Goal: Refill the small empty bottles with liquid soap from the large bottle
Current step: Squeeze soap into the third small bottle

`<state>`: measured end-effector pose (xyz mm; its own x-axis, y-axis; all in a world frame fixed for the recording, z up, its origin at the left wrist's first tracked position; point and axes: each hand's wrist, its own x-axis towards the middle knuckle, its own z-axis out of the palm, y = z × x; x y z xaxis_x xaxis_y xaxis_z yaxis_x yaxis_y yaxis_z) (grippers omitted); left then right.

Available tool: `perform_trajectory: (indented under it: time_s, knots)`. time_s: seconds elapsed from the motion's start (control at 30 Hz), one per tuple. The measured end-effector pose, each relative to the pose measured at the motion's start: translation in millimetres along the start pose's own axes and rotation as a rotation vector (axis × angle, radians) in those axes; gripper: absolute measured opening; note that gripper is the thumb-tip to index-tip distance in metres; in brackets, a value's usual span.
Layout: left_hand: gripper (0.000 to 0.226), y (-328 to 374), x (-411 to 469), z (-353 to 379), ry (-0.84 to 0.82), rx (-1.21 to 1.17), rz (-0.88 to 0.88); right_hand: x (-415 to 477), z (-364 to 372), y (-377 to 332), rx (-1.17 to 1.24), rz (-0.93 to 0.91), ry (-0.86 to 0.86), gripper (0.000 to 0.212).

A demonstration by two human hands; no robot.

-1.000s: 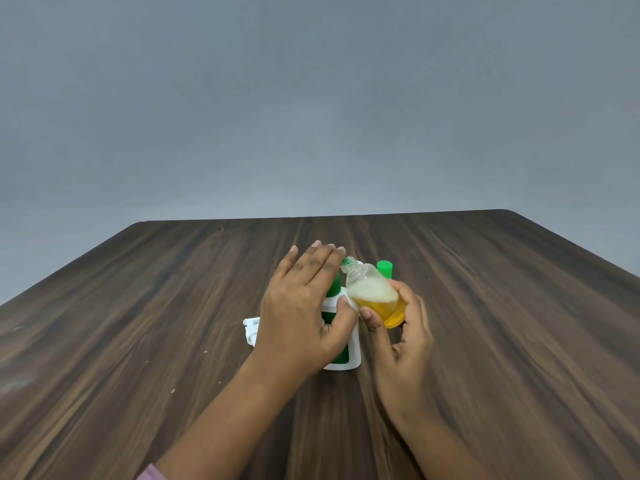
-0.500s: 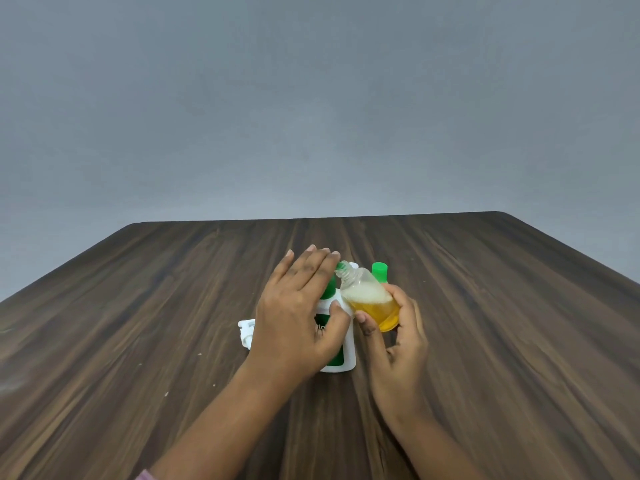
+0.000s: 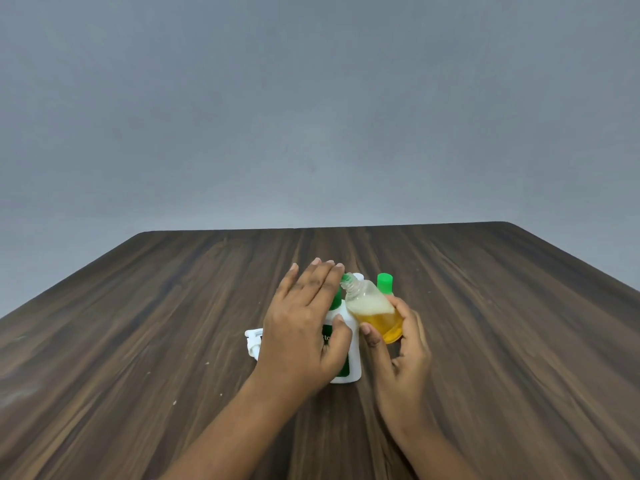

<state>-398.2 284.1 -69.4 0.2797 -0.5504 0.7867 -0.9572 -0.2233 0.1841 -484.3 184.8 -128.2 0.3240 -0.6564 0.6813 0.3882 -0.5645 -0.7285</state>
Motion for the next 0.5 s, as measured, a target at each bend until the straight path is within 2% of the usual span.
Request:
perform_trajectory:
  time_s: [0.5]
  knots:
    - [0.056,0.4,1.3,1.6,0.019,0.000,0.005,1.1,-1.1,-0.5,-0.046,-0.003,0.012,0.049]
